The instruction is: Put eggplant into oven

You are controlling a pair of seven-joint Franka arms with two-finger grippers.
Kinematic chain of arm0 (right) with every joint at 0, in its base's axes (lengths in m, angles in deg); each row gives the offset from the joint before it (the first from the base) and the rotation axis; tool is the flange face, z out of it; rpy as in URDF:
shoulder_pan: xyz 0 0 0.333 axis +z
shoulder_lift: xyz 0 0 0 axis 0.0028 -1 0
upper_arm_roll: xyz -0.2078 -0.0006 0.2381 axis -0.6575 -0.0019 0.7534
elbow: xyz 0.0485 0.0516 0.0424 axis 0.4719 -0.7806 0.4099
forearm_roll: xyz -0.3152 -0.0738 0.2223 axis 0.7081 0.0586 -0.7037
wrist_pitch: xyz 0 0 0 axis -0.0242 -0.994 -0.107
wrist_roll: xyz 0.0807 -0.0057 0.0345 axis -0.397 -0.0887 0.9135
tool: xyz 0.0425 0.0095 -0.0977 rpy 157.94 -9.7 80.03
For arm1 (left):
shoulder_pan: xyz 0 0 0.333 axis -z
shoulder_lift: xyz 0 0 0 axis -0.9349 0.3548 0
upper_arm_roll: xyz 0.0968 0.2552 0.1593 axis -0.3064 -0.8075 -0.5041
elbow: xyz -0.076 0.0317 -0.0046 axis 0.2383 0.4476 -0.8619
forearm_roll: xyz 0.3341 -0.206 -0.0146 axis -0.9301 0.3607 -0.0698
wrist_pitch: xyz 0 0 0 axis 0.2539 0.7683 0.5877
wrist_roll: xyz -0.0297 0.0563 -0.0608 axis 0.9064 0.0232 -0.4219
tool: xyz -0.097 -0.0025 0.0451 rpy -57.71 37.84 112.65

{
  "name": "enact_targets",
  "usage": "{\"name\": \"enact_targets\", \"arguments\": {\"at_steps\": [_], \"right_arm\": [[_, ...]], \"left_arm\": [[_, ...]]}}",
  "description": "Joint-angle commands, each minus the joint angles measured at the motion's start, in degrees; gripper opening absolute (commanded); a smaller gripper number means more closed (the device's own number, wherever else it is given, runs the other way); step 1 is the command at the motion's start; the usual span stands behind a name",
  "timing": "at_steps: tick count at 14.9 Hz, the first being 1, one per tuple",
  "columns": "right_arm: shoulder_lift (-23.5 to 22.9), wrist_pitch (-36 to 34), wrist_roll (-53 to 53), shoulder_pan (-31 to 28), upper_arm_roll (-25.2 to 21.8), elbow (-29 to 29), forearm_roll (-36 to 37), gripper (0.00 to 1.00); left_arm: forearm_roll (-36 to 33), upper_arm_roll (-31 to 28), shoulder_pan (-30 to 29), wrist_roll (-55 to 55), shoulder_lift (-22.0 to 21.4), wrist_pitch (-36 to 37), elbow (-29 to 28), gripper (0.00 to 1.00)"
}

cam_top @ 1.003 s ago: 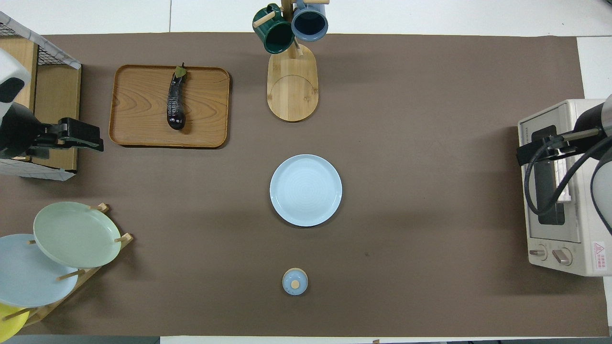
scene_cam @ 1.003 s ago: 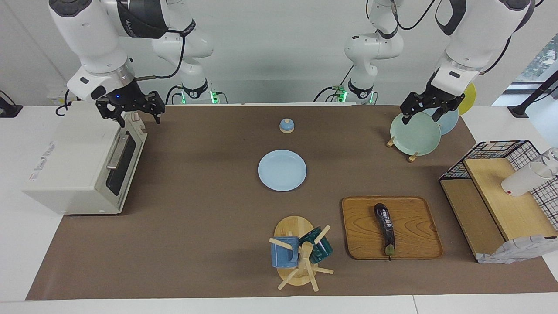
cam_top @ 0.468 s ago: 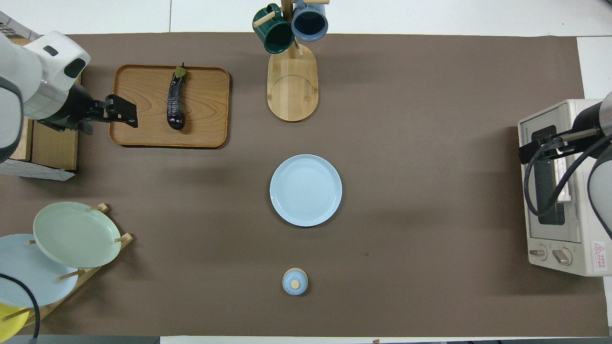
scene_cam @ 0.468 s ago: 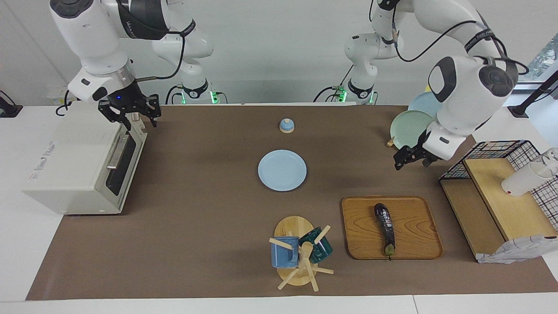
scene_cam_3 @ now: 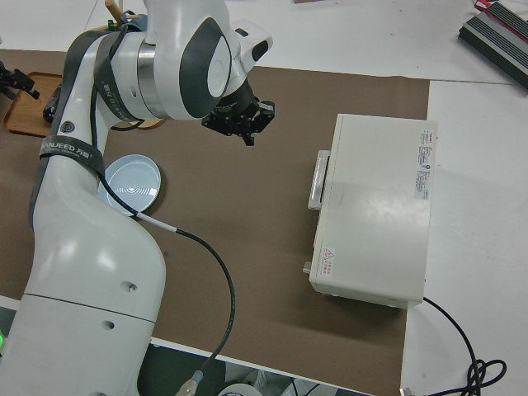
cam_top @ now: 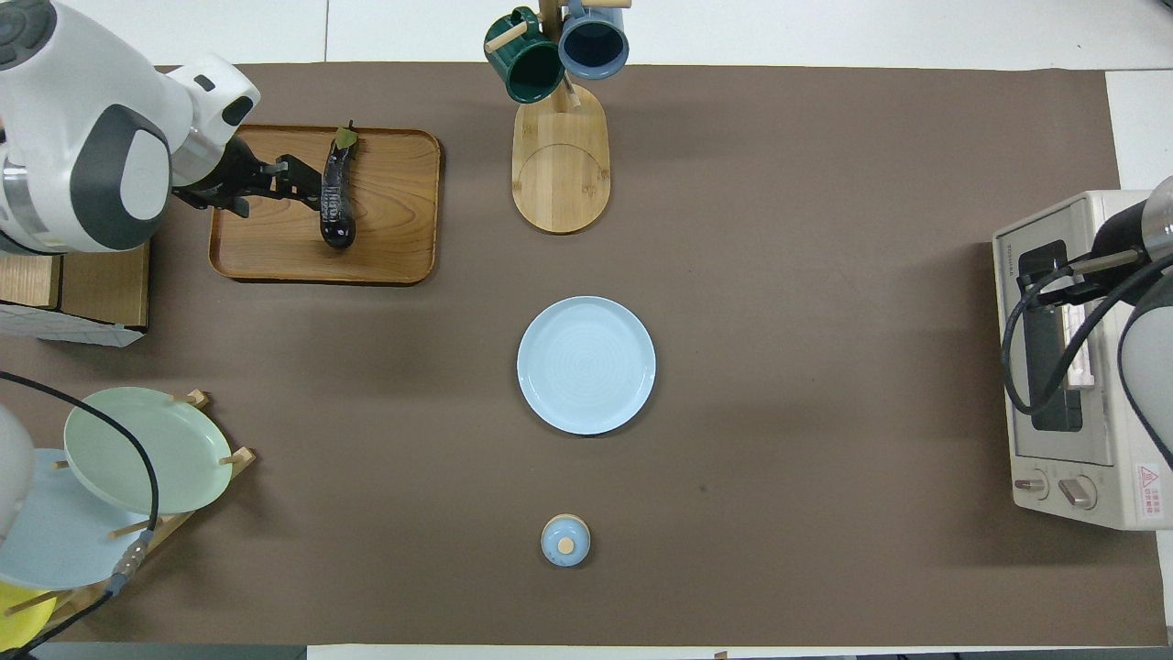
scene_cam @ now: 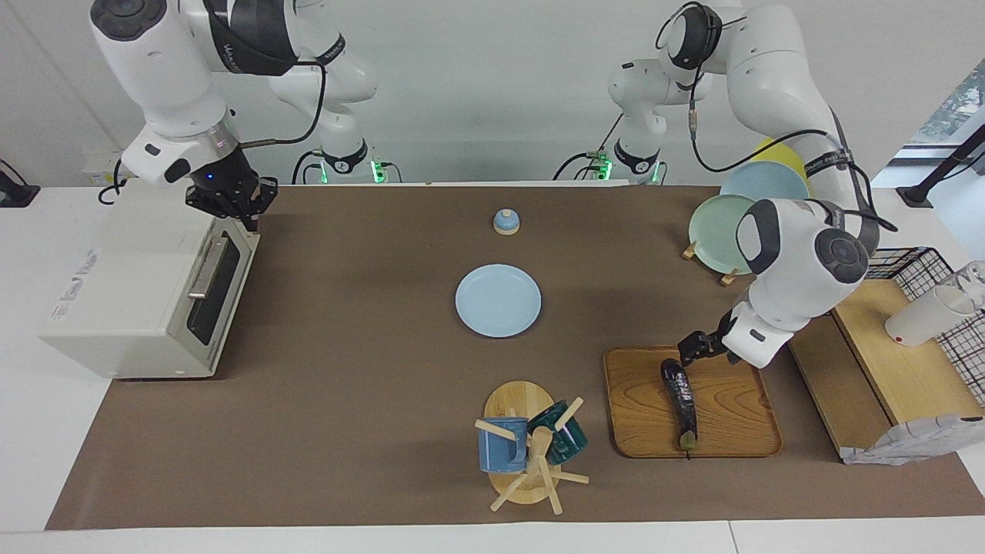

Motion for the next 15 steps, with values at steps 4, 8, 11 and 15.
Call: {"name": "enact_targets", "arguments": {"at_steps": [4,8,11,15], "right_arm": [[3.2,6.4,0.1,-0.8,0.2,-6.5,3.8,0.00],[4.0,8.4,-4.5,-1.7,0.0,-10.5,4.0,0.00],[4.0,11.2,-4.7,-4.6,-0.1,-13.8,5.0,0.00],[3.8,12.9,-4.4,-6.8,-0.1,-16.2,5.3,0.00]], "left_arm": [[-3.1,0.1,1.5,-0.9,2.6,-5.1,-1.1,1.00],[-3.1,0.1,1.9,-1.0,0.7,-11.7,-8.0,1.00],[-3.1,0.1,1.8,-1.0,0.7,-10.8,-7.7,0.98],[-3.2,0.1,1.9,-1.0,0.8,-7.3,-5.6,0.74]]}}
